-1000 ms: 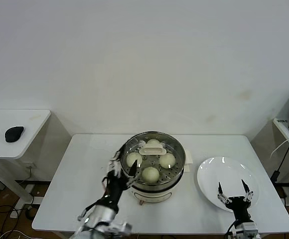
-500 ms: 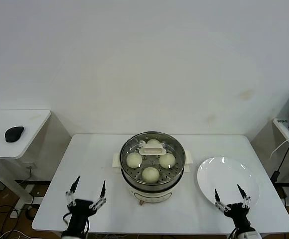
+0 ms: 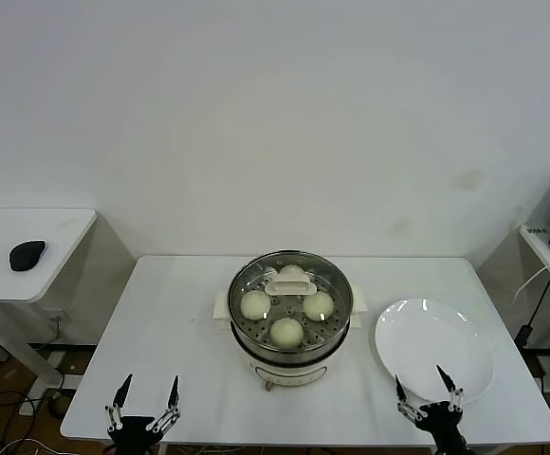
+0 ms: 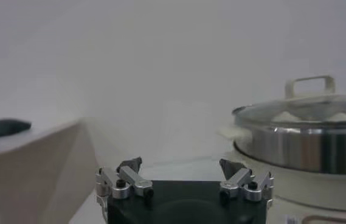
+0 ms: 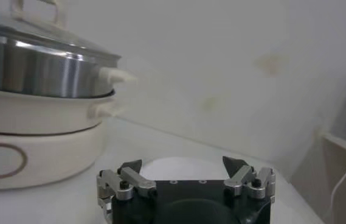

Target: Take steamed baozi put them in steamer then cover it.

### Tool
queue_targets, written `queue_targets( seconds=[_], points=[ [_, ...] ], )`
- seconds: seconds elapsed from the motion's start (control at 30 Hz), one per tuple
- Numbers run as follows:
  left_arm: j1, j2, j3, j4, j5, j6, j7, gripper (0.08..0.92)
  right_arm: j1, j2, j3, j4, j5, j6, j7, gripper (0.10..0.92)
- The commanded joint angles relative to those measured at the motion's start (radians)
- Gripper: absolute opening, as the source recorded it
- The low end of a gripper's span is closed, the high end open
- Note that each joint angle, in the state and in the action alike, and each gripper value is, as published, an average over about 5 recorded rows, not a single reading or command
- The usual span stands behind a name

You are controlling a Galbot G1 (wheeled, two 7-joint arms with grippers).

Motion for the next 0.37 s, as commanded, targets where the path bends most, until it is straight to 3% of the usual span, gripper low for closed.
queue_targets(
  seconds=[0.03, 0.37],
  points=[
    [0.035, -0.003, -0.022, 0.050, -0.070, -0.058, 0.030, 0.823, -0.025, -0.002, -0.019, -0.001, -0.006, 0.017, 0.000, 0.823],
    [0.031, 0.001, -0.041, 0.058, -0.076, -0.044, 0.062, 0.823, -0.037, 0.003, -0.031, 0.003, 0.017, -0.014, -0.005, 0.823]
  ],
)
